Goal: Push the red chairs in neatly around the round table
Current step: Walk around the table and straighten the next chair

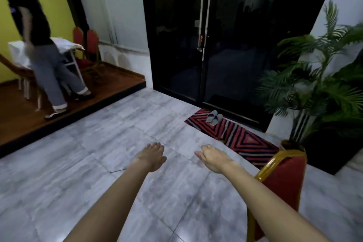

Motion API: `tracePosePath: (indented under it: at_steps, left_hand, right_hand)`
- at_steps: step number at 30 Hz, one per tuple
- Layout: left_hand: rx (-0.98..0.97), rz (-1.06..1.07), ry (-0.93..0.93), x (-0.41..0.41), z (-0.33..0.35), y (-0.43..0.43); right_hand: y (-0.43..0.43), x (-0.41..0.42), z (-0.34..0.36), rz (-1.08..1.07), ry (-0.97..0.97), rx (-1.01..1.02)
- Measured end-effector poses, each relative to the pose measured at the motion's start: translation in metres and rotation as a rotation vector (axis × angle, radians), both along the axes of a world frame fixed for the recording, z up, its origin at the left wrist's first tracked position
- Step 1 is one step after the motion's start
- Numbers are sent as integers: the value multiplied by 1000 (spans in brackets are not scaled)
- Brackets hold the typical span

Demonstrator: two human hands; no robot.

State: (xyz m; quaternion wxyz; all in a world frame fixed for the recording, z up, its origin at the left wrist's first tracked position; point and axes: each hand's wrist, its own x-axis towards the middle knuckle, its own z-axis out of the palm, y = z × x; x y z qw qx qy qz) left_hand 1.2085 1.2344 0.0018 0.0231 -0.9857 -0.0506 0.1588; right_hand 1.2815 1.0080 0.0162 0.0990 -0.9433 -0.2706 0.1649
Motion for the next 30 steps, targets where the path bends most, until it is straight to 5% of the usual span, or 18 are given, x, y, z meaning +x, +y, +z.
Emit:
tracePosePath:
  at_steps: [12, 20, 25, 30]
  left_hand:
    - [-20, -282, 18, 340, 1, -50]
    - [-83, -579, -16, 450, 10, -150]
    - [-65, -870, 22, 529, -1, -269]
    - [-129, -1289, 37, 524, -14, -413]
  right_hand:
    - [-68, 263, -24, -352, 19, -11]
    - [-130, 337, -18, -570, 6, 17]
    - [-224, 321, -20, -910, -8, 52]
    - [-287, 300, -23, -1240, -30, -39]
